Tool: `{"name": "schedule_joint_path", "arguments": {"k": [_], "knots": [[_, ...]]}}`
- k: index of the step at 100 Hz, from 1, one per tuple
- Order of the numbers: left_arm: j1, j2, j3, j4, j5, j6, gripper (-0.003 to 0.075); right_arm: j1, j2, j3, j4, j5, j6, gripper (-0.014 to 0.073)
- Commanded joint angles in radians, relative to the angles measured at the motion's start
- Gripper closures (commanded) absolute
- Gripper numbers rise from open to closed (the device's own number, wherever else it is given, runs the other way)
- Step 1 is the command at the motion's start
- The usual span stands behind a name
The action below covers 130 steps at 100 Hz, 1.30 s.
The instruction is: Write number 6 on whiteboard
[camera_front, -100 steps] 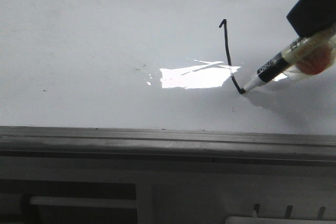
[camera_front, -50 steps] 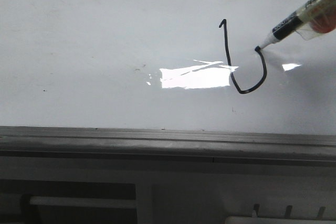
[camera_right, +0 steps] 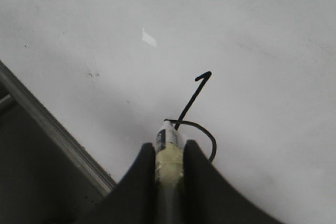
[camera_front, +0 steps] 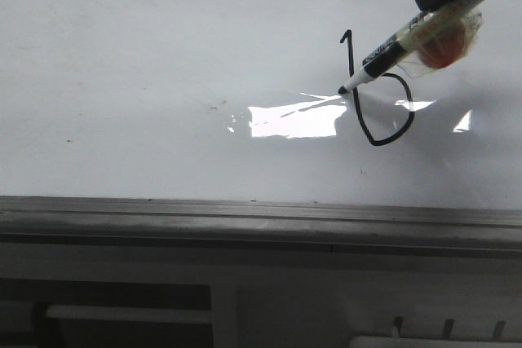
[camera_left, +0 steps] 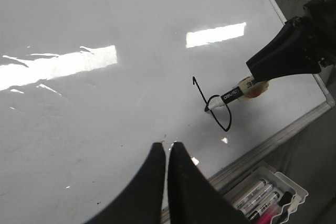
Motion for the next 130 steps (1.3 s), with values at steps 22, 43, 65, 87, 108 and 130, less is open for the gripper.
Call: {"name": "schedule_joint_path", "arguments": {"k": [22, 43, 65, 87, 108, 130], "knots": [[0.001, 0.029, -0.034, -0.026, 0.057, 0.0, 0.071, 0.168, -0.167, -0.117, -0.017, -0.008, -0.005, 0.0648], [0.001, 0.242, -0.12, -0.026, 0.32, 0.197, 0.033, 0.329, -0.113, -0.114, -0.017, 0.205, -0.052, 0.0648], [0.001, 0.49, -0.265, -0.085, 0.582, 0.448, 0.0259, 0.488, 0.029, -0.114, -0.017, 0.114, -0.093, 0.0648], [-0.008, 0.643, -0.36, -0.157, 0.722, 0.581, 0.026, 0.503, 0.108, -0.114, -0.016, 0.072, -0.093, 0.0648], [-0.101, 0.687, -0.368, -0.152, 0.643, 0.658, 0.0277, 0.503, 0.108, -0.115, -0.004, 0.024, -0.093, 0.0648], [-0.144, 0.707, -0.368, -0.24, 0.485, 0.658, 0.0366, 0.503, 0.108, -0.115, 0.035, 0.006, -0.093, 0.0648]]}}
